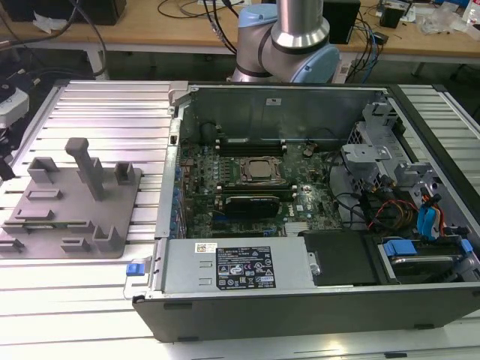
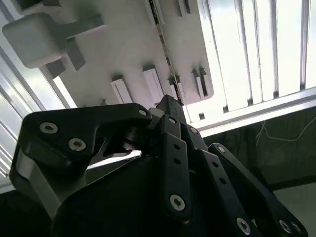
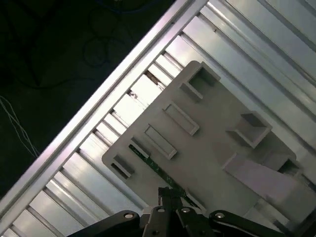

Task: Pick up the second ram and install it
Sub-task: 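Pick up the second ram and move it above second insertion slot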

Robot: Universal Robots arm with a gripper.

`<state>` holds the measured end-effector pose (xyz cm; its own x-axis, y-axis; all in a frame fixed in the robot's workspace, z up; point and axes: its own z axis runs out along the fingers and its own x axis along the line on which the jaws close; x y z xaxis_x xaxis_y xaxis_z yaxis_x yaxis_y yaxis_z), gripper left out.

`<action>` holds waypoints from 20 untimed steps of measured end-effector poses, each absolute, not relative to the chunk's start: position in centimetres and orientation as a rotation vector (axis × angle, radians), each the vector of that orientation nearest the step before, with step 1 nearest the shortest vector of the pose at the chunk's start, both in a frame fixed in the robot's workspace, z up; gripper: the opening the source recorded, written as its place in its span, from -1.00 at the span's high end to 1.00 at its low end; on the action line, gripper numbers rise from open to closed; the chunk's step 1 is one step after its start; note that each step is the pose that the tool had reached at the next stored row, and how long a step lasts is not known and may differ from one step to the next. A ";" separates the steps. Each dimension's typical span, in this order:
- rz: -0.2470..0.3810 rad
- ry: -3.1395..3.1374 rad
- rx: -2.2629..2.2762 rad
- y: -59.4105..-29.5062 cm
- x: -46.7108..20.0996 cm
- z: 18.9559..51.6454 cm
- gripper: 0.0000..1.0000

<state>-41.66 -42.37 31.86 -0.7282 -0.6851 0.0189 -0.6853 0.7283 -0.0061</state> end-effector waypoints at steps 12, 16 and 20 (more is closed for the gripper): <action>0.028 -2.628 1.697 -42.4 -41.7 31.6 0.84; 0.030 -2.509 1.870 -42.4 -41.7 31.2 0.84; 0.030 -2.456 1.941 -42.4 -41.7 30.8 0.84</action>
<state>-41.66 -42.39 30.81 -0.2310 -0.9727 0.0211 -0.9730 0.2309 -0.0081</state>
